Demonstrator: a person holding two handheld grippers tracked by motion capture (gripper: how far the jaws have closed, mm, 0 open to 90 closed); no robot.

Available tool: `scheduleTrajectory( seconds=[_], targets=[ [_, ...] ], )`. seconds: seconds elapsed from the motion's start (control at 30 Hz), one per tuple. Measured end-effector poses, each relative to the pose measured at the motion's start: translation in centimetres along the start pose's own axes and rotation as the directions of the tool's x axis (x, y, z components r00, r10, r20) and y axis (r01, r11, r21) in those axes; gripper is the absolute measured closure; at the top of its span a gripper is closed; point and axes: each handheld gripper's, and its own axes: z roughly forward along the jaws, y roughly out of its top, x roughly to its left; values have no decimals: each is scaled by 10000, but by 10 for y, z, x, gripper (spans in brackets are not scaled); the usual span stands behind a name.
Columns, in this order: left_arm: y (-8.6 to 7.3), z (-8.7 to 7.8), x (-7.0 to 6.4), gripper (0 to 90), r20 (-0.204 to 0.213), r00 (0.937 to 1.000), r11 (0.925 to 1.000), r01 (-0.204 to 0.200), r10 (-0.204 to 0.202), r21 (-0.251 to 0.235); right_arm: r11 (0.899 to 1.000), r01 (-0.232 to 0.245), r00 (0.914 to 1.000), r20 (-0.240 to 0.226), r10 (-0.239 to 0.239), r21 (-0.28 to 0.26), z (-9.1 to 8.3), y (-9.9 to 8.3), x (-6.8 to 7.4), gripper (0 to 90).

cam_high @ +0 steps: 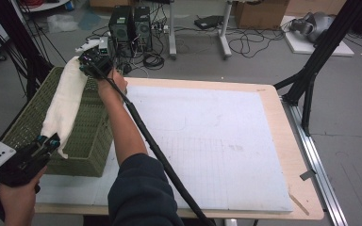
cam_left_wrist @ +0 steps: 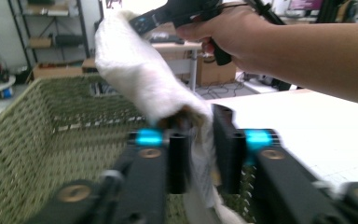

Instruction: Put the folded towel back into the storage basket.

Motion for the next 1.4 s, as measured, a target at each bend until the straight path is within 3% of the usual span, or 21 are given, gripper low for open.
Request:
scheduleTrajectory(
  seconds=[0.03,0.07,0.1,0.13,0.17,0.23,0.47,0.7,0.77,0.87,1.07,1.27,1.4],
  targets=[
    [0,0,2,574,-81,9997,9997,238,-238,30,10000,-55,9999,142,55,30,3,-1,0,797],
    [-1,0,5,509,-174,9981,9982,594,-595,-46,10000,-45,9995,299,44,34,4,-2,0,763],
    [-1,-1,6,458,-206,9970,9971,747,-750,-165,9997,-218,9963,824,224,-80,6,-4,1,591],
    [-1,-3,8,443,-254,9959,9958,865,-873,-302,9991,-380,9912,1265,400,-185,7,-5,2,503],
    [0,-5,10,426,-326,9950,9948,929,-943,-407,9978,-582,9877,1436,622,-324,7,-6,2,471],
    [1,-8,12,422,-430,9939,9935,990,-1014,-553,9978,-577,9892,1333,616,-331,7,-6,2,415],
    [3,-9,10,407,-403,9935,9926,1038,-1065,-631,9963,-545,9940,913,605,-670,-12,-7,3,404],
    [6,-8,7,324,-149,9942,9930,1055,-1064,-535,9940,-621,9965,497,668,-902,-50,-24,-2,394],
    [7,-7,6,302,12,9944,9932,1052,-1053,-498,9934,-750,9964,333,781,-865,-63,-31,-3,383],
    [9,-4,0,323,832,9929,9955,884,-853,-334,9925,-784,9968,81,795,-936,-86,-43,-6,374],
    [12,5,-16,293,1524,9859,9972,732,-698,-171,9931,-659,9976,171,678,-975,-130,-67,-13,379],
    [12,14,-25,277,1800,9809,9973,728,-737,117,9912,-851,9962,79,863,-1012,-165,-86,-25,366],
    [12,19,-29,247,1848,9796,9969,774,-785,131,9902,-999,9948,93,1013,-977,-182,-95,-31,280]
  ],
)
